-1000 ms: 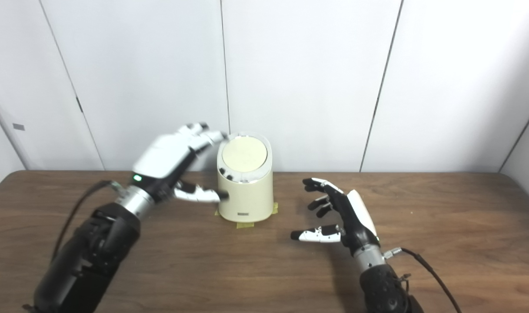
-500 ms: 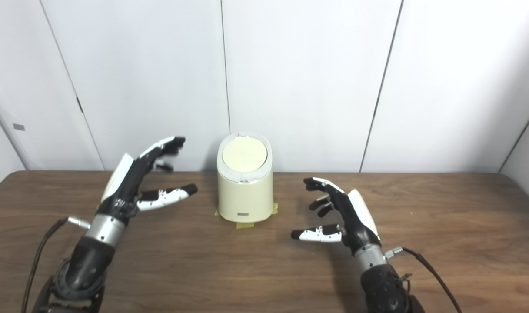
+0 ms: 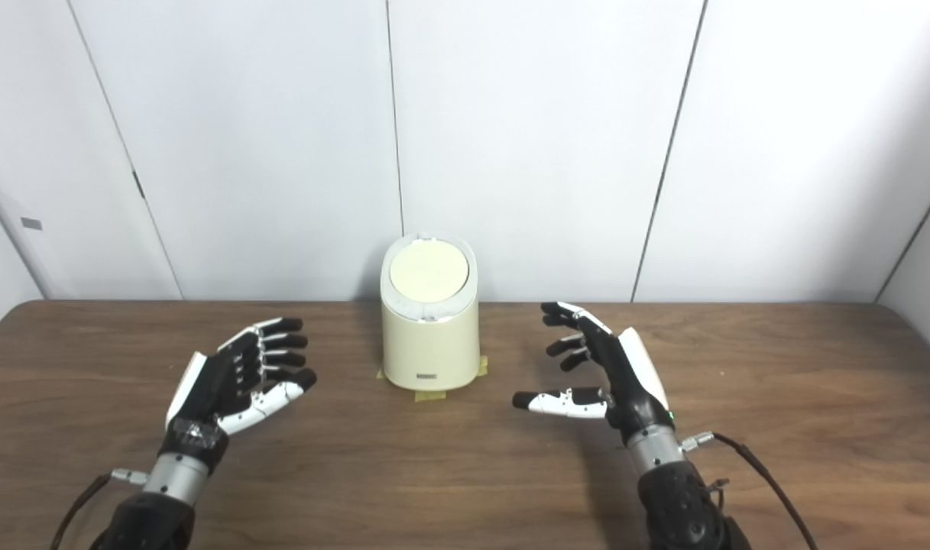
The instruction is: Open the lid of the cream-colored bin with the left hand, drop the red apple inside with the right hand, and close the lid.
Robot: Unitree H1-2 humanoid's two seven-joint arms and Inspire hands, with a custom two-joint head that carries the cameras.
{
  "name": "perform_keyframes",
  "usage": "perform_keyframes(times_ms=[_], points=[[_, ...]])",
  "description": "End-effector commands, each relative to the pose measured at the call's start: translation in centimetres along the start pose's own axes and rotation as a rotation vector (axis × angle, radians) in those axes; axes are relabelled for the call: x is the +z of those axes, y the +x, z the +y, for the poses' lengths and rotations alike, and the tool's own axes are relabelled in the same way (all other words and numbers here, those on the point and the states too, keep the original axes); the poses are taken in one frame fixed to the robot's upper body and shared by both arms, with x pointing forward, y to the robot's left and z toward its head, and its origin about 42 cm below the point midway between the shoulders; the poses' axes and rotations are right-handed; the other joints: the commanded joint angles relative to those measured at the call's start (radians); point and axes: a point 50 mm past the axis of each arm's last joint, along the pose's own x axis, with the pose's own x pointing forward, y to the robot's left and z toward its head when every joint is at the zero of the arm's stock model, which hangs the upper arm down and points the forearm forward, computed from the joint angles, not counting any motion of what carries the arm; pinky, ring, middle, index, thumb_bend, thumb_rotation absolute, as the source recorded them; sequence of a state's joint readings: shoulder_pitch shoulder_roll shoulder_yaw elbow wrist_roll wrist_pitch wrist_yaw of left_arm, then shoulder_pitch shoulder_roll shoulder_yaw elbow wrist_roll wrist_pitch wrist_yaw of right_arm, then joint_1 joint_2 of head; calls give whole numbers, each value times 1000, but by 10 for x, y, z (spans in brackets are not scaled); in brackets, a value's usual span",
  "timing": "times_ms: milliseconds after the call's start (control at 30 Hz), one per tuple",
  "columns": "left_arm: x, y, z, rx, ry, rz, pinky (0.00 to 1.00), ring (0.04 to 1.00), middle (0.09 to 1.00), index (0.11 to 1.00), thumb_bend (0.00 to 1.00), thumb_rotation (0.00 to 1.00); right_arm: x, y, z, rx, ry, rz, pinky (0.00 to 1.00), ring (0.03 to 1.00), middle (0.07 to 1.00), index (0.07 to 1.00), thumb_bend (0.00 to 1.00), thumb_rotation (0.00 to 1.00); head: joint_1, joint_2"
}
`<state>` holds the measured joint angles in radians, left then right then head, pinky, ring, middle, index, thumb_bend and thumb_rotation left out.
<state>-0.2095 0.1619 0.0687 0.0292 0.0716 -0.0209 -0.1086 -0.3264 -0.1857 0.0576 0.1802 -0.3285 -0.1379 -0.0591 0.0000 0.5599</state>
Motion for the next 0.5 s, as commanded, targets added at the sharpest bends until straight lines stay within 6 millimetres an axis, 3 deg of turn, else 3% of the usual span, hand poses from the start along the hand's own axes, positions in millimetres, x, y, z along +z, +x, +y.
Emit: perform_keyframes(times_ms=[0, 467], points=[[13, 9, 1, -1, -2, -70, 616, 689, 743, 779, 767, 304, 15, 11, -7, -44, 31, -90, 491, 622, 781, 817, 814, 245, 1, 0], [7, 12, -4, -41, -8, -93, 674, 766, 804, 832, 791, 294, 13, 6, -3, -38, 83, -103, 463, 604, 787, 819, 813, 190, 4, 0]])
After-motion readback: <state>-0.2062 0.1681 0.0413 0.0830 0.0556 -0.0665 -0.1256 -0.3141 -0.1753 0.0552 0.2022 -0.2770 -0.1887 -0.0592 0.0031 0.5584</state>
